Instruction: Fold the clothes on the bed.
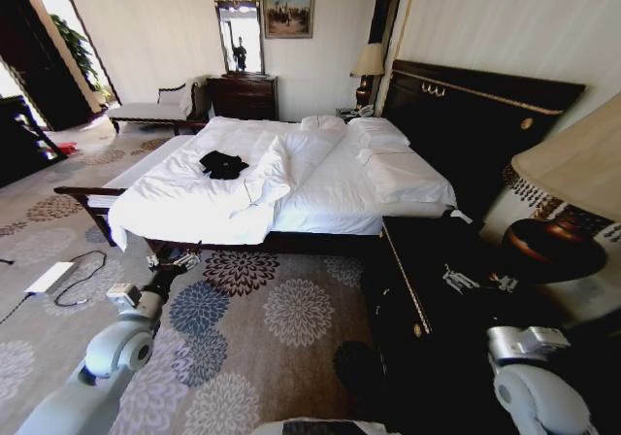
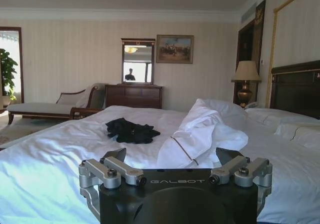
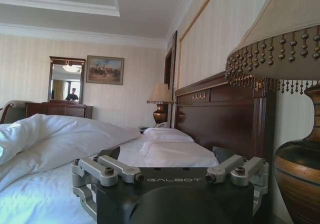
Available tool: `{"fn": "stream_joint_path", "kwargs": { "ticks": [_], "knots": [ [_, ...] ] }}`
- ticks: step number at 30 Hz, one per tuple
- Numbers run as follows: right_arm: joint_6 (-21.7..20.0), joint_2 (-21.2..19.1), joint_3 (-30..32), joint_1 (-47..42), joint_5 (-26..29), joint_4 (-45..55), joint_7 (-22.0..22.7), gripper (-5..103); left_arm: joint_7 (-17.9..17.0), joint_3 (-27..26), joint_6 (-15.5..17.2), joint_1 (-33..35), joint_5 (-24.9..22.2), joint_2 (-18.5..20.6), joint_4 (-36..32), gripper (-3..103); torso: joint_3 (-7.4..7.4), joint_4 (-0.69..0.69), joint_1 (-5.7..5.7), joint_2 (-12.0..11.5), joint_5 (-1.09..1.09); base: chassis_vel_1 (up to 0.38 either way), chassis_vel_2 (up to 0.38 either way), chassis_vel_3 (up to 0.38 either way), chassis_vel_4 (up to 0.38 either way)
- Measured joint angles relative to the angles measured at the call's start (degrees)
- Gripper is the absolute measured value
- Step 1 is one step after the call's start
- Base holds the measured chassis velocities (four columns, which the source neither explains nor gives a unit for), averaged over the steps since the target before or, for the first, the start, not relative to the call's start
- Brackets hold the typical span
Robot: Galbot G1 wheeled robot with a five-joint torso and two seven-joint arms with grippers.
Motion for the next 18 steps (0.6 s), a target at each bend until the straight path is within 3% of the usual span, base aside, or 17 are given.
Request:
{"fn": "stream_joint_path", "kwargs": {
  "ticks": [18],
  "knots": [
    [2.5, 1.0, 0.0, -0.6, -0.2, -1.4, -1.2, 100, -1.4, 1.3, 0.3, 0.5, 1.3, -1.4, -0.2, 100, 0.00, -0.01, -0.01, 0.0, 0.00, 0.000, 0.000, 0.000, 0.000]
  ]
}}
